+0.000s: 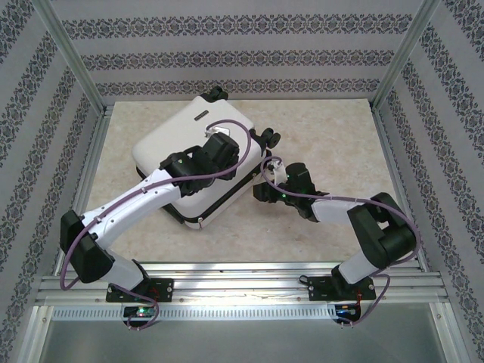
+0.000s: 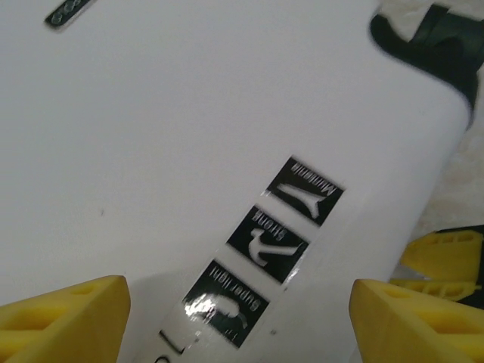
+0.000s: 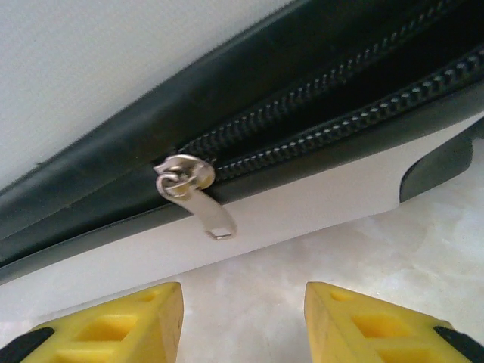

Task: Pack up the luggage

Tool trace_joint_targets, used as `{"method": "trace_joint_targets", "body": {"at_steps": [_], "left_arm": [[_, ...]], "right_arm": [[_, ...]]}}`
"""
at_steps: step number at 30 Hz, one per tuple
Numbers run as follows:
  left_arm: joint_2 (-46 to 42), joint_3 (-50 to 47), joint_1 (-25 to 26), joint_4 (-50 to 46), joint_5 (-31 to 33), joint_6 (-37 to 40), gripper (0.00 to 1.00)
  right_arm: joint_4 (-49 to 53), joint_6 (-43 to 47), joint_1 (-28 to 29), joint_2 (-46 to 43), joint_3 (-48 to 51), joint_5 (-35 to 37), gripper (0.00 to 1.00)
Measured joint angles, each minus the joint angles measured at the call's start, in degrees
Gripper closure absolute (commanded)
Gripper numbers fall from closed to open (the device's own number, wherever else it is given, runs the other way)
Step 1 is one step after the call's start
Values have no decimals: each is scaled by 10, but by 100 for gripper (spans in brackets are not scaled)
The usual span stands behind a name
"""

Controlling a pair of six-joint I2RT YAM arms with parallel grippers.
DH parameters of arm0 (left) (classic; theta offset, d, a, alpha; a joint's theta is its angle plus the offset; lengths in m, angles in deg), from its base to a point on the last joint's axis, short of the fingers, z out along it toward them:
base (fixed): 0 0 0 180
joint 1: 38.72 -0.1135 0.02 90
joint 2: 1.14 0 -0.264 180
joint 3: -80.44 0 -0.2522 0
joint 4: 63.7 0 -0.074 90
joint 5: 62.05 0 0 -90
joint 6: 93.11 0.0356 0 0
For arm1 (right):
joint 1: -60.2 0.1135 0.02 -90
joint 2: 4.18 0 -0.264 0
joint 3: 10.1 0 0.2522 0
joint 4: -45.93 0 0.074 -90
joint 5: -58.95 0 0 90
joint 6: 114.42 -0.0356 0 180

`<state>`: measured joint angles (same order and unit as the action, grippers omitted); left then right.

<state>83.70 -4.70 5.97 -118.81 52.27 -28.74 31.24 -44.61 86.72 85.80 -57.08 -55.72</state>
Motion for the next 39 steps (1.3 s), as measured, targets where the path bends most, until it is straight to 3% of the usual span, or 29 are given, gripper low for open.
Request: {"method": "trace_joint_targets", "body": {"at_steps": [10, 15, 21, 24, 39], "left_arm": [[-14, -34, -1, 4, 21, -1, 20], [-17, -44, -1, 14, 21, -1, 20], [-26, -55, -2, 23, 17, 3, 20], [-28, -56, -2, 23, 15, 10, 19], [-45, -60, -2, 49, -18, 46, 20]], "right_arm": [[-53, -7, 4, 44, -23, -2, 60], [-57, -8, 6, 48, -26, -9, 70], [-59, 1, 6, 48, -27, -17, 94], [-59, 9, 6, 48, -27, -18, 98], [-54, 31, -7, 48, -27, -28, 100]]}}
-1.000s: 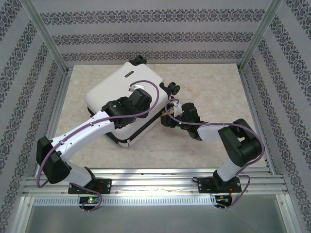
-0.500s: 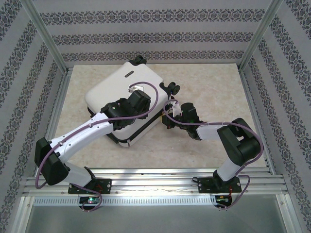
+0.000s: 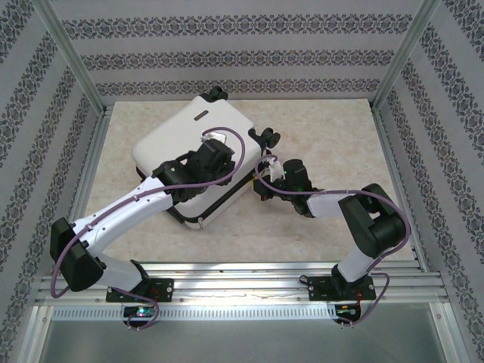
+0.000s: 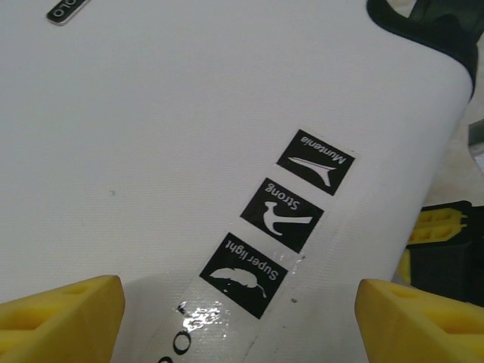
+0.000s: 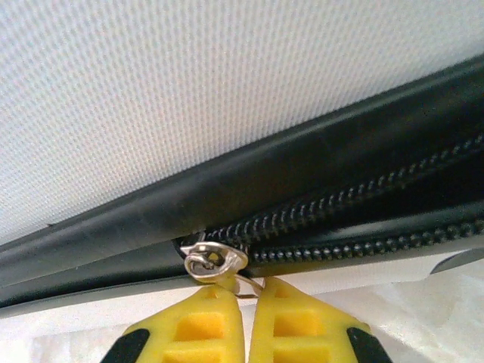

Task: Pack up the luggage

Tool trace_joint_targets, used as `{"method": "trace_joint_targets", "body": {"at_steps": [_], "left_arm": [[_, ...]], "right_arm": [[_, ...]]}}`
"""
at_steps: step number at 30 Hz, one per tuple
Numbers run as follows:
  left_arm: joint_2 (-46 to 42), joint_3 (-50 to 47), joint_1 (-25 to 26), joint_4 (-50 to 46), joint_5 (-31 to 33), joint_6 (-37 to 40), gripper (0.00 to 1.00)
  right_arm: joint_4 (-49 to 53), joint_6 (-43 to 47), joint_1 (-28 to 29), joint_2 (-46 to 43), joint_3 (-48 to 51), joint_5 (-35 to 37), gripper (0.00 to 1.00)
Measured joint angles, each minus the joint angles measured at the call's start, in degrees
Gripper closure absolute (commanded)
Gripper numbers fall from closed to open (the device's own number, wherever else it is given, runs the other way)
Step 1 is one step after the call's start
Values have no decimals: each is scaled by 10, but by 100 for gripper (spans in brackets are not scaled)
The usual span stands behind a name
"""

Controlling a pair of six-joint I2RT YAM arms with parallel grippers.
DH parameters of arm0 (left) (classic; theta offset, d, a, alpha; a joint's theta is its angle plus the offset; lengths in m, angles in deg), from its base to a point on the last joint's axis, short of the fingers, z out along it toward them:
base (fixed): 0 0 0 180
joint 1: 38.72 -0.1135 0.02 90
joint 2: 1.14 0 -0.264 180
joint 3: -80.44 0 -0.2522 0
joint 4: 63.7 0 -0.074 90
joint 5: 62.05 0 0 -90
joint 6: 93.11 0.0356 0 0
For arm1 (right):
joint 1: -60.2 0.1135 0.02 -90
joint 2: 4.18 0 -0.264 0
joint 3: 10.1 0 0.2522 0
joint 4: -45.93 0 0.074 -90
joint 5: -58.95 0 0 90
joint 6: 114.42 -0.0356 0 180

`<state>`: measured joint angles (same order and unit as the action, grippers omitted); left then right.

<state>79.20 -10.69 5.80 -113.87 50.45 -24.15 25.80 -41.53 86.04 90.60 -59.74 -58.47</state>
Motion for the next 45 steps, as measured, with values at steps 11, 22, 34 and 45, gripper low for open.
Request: {"method": "trace_joint_targets", "body": {"at_steps": [11, 22, 34, 45], "left_arm": [[25, 0, 28, 51, 37, -5, 23], [47, -26, 38, 72, 87, -35, 22], [11, -82, 26, 136, 66, -29, 21], [-59, -139, -38, 172, -38, 31, 21]], "right_arm": [[38, 6, -2, -20, -3, 42, 100], [149, 6, -45, -24, -66, 130, 100], [137, 21, -32, -48, -62, 125, 100], [105, 24, -35, -46, -43, 80, 46]]}}
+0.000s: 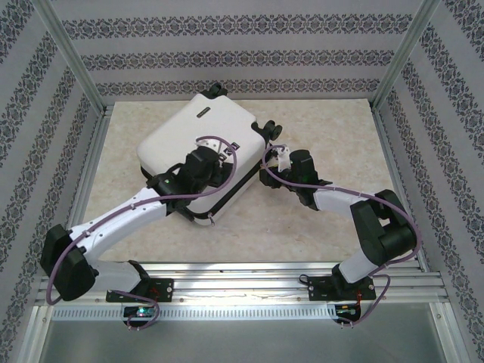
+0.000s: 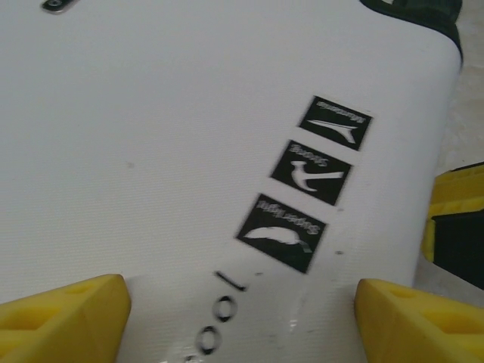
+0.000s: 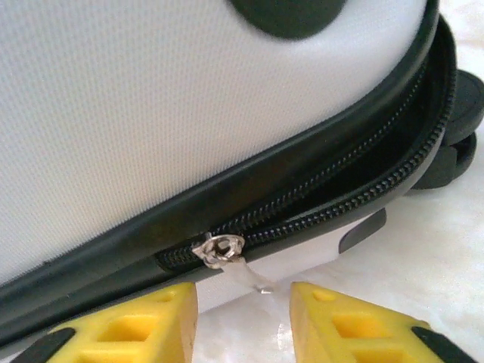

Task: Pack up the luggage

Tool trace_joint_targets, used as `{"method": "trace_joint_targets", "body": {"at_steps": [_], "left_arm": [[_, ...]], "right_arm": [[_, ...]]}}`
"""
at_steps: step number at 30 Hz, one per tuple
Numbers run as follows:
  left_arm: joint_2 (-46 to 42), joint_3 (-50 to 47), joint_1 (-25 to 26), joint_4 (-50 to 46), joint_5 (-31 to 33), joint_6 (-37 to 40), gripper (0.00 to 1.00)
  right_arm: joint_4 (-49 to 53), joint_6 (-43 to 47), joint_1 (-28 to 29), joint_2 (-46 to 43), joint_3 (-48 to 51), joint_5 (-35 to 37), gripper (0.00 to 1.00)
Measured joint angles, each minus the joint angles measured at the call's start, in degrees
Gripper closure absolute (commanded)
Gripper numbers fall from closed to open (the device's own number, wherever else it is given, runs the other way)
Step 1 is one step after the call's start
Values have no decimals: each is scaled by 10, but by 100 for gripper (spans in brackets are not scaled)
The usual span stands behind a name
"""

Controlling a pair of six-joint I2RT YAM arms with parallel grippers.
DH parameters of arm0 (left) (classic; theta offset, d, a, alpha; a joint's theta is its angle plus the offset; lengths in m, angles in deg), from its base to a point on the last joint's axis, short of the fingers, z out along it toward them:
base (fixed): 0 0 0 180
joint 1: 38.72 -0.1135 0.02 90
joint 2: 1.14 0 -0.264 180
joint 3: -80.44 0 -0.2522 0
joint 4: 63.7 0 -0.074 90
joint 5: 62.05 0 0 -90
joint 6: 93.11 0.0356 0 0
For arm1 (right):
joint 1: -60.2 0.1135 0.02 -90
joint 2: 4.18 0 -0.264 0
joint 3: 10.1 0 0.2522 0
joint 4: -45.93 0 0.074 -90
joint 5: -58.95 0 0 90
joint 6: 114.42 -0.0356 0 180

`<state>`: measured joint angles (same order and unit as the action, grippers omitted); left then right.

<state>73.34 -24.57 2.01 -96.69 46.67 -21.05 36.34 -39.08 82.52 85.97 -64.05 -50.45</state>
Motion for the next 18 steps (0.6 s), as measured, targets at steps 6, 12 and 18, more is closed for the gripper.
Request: {"method": "trace_joint_targets", "body": {"at_steps": [6, 12, 18], "left_arm": [[-45, -30, -30, -10, -12, 0, 20], [-64, -40, -50, -22, -14, 0, 19], [-70, -46, -78, -18, -26, 0, 19]], "right_arm": [[-33, -50, -59, 3, -1, -37, 25], [-76, -99, -97, 49, -40, -100, 15], [-179, -167, -106, 140, -74, -193, 15]]}}
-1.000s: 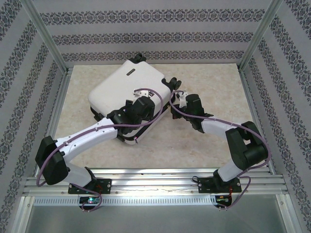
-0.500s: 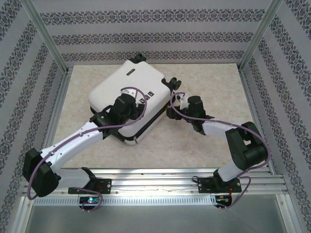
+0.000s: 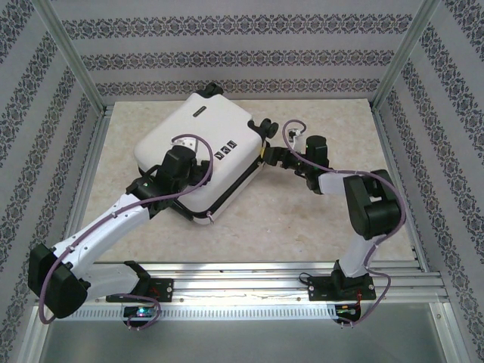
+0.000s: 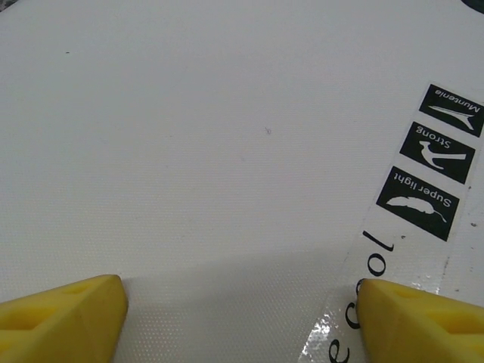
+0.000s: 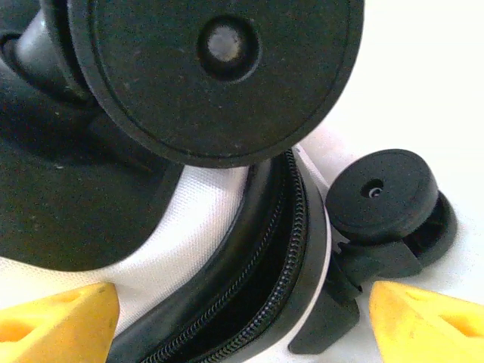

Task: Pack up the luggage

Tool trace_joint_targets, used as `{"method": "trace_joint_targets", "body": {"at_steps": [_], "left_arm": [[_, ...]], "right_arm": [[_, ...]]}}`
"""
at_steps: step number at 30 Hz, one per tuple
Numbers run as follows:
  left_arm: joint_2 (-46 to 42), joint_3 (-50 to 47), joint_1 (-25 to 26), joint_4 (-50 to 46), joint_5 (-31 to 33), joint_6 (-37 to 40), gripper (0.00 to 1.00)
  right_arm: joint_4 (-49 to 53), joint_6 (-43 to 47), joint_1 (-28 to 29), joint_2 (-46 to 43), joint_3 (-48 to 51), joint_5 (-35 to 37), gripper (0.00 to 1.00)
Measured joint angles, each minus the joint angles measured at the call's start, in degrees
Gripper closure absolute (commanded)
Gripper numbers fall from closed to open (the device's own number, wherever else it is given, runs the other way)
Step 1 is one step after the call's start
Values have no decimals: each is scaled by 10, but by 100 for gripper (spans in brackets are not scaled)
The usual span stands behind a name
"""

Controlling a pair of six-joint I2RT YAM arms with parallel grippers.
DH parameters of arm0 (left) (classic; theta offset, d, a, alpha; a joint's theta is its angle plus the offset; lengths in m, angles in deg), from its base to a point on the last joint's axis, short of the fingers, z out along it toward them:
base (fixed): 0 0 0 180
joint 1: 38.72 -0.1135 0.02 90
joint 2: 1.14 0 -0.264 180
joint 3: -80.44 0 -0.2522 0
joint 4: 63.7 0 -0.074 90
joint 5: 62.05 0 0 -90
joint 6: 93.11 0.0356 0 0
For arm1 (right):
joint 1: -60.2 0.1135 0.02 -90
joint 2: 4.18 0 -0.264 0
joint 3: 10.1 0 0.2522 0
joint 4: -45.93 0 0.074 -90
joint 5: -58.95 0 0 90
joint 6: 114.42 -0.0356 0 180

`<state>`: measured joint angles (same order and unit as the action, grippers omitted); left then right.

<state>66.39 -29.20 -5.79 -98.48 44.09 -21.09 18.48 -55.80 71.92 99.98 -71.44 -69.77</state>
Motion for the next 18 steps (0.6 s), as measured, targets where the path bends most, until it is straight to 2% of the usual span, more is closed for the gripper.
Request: {"method": "trace_joint_targets", "body": {"at_steps": [8, 18], "left_arm": [[-5, -7, -78, 23, -37, 11, 18], [20, 18, -165, 17, -52, 53, 18]], "right_arm": [[-258, -149, 6, 125, -3, -92, 21], [-312, -176, 70, 127, 31, -81, 29]]}}
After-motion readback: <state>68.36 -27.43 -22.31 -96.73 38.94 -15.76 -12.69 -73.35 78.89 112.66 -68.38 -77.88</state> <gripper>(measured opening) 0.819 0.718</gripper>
